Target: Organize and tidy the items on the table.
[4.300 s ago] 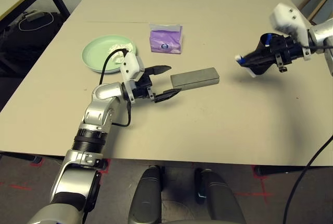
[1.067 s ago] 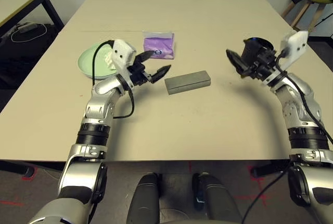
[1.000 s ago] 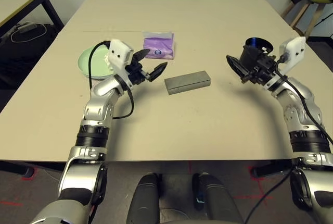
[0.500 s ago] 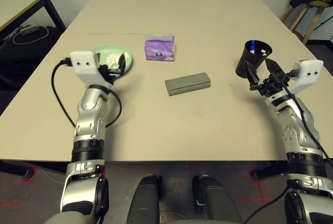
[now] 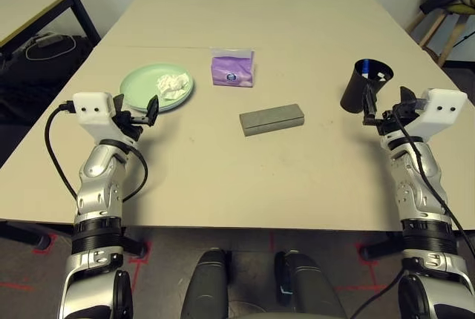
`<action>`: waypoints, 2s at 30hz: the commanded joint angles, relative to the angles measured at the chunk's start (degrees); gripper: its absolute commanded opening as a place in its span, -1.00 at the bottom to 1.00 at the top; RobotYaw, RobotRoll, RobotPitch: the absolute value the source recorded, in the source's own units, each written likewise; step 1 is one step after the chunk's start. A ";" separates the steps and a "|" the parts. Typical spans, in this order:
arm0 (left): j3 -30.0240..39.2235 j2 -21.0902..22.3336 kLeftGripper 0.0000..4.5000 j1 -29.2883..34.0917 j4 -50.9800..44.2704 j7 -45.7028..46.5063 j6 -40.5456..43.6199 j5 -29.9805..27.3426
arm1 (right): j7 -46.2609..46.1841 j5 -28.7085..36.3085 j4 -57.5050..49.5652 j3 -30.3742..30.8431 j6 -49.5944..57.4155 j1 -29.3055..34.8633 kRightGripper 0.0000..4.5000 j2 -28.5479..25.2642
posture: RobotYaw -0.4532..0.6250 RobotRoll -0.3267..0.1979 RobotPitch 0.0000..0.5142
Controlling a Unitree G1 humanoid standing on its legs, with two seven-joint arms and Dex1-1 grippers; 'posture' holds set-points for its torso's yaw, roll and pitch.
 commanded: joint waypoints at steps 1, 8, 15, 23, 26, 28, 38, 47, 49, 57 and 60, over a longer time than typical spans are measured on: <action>0.39 0.16 1.00 0.95 0.21 0.16 -0.09 -0.16 | 0.77 0.33 2.09 -0.56 -1.94 1.43 0.99 0.25 | 0.23 0.25 -0.63; -0.95 0.36 1.00 -0.05 1.54 -4.69 -1.37 -1.25 | 0.73 0.18 3.59 -0.91 -4.52 2.70 0.99 0.23 | 0.21 0.25 -0.63; -1.25 0.84 1.00 -0.78 2.66 -8.95 -1.00 -1.84 | -1.99 -0.36 1.12 -0.24 -3.61 3.32 0.99 0.90 | 0.20 0.25 -0.60; -0.63 1.51 1.00 -0.62 3.43 -9.25 -1.03 -2.23 | -3.55 -1.18 -2.55 1.07 -1.40 3.69 0.99 2.25 | 0.23 0.25 -0.55; -0.72 1.36 1.00 -0.56 3.01 -9.02 -0.86 -2.26 | -3.75 -1.42 -3.33 0.99 -0.97 3.91 0.99 2.33 | 0.23 0.25 -0.56; -0.71 1.40 1.00 -0.84 3.05 -8.94 -0.76 -2.28 | -3.97 -1.46 -3.42 0.87 -0.89 3.82 0.99 2.37 | 0.24 0.25 -0.56; -1.24 0.91 1.00 -2.30 4.38 -9.14 -1.06 -2.12 | -3.95 -1.67 -3.48 -0.56 -1.47 4.71 0.99 0.72 | 0.19 0.25 -0.57; -1.81 0.53 1.00 -2.96 5.60 -9.45 -1.44 -2.00 | 0.22 0.85 -0.57 -1.84 -1.95 3.64 0.99 -2.44 | 0.17 0.25 -0.58; -1.87 0.71 1.00 -2.95 5.73 -9.72 -1.40 -2.02 | 2.21 1.51 0.61 -2.07 -2.39 3.08 0.99 -3.39 | 0.17 0.25 -0.58; -1.77 0.99 1.00 -3.15 6.03 -10.24 -1.32 -2.04 | 4.95 2.10 3.74 -3.00 -3.87 2.44 0.99 -5.50 | 0.17 0.25 -0.59; -1.81 0.94 1.00 -3.27 6.19 -10.34 -1.36 -2.03 | 5.06 2.04 3.71 -3.00 -4.15 2.77 0.99 -5.21 | 0.16 0.25 -0.59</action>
